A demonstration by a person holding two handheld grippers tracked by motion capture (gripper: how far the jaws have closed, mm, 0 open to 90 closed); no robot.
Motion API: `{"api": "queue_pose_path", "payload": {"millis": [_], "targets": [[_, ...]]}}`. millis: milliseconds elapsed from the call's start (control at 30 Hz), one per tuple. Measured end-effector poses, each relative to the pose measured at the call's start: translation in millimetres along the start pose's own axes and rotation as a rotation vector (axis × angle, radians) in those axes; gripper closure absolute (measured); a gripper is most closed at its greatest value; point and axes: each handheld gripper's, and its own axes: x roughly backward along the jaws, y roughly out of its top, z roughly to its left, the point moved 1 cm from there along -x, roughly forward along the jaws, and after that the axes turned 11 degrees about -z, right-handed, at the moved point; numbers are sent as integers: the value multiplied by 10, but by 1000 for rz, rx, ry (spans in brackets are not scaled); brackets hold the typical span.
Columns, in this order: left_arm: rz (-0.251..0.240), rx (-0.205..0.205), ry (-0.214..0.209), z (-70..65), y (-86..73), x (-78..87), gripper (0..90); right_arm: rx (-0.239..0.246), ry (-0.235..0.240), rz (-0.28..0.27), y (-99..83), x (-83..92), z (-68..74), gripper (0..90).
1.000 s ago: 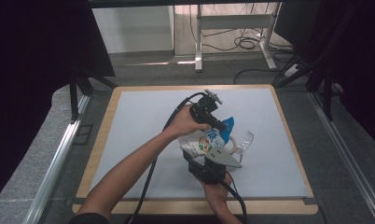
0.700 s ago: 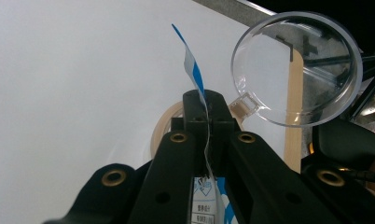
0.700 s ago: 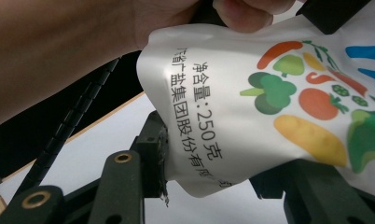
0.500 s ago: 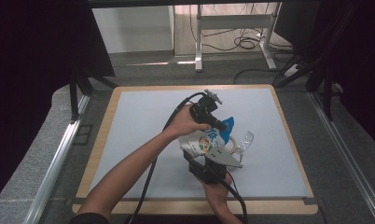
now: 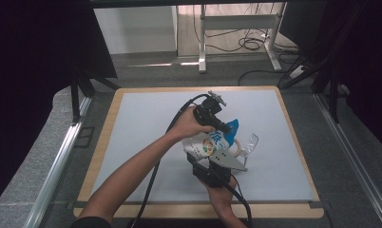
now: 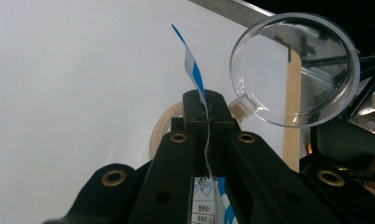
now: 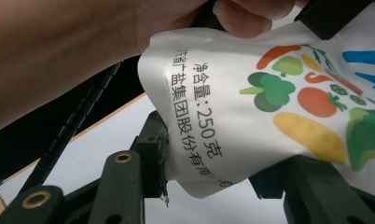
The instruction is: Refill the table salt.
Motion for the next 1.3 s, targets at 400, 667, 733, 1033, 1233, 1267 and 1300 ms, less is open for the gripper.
{"api": "queue_pose_path", "payload": {"millis": [400,667,733,1033,1233,1267,1300], "targets": [[-1,1,-1,6,-1,-11,900,2,-1,-2,3,3,-5,555],[-1,2,-1,1,-1,-7,899,2,2,-8,8,5,-5,556],[-1,3,-1,2,-1,-8,899,1,2,-8,9,6,-5,557],[4,3,-1,9,0,-13,899,0,3,-9,12,7,-10,558],[8,6,-1,16,-2,-18,899,-1,3,-11,12,6,-12,558],[8,5,-1,15,-2,-18,899,-2,3,-11,12,6,-12,558],[8,6,-1,14,-1,-17,899,-2,3,-11,12,7,-11,558]]}}
